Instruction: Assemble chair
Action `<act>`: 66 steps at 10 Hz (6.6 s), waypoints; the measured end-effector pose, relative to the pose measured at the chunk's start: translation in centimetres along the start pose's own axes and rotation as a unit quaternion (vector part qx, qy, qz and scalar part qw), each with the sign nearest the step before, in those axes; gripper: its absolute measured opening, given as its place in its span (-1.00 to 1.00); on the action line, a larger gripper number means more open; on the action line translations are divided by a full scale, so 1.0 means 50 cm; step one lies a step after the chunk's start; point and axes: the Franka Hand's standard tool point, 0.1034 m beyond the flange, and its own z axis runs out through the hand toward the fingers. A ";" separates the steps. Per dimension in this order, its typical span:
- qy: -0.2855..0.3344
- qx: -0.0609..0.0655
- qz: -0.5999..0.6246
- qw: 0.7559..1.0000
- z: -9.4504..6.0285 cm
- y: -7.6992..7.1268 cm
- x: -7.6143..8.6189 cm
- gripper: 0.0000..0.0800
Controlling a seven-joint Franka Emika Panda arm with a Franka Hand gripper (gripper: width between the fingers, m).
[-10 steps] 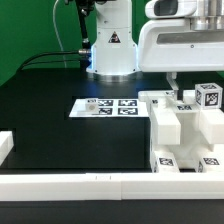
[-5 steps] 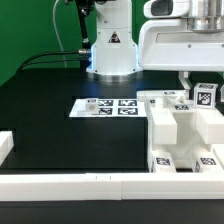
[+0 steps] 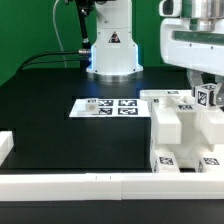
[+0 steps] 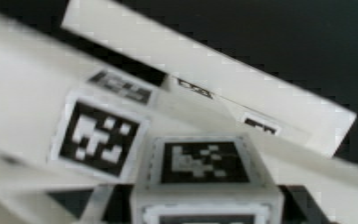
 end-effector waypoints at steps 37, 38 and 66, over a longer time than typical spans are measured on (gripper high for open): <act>-0.004 0.005 -0.219 0.976 0.004 0.002 0.002 0.62; -0.004 0.005 -0.277 0.961 0.003 0.002 0.006 0.62; -0.003 0.015 0.295 0.955 0.011 0.010 0.008 0.54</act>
Offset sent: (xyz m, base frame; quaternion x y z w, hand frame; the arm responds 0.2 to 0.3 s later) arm 0.0000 0.0000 0.0000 0.0000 0.0000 0.0000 1.0000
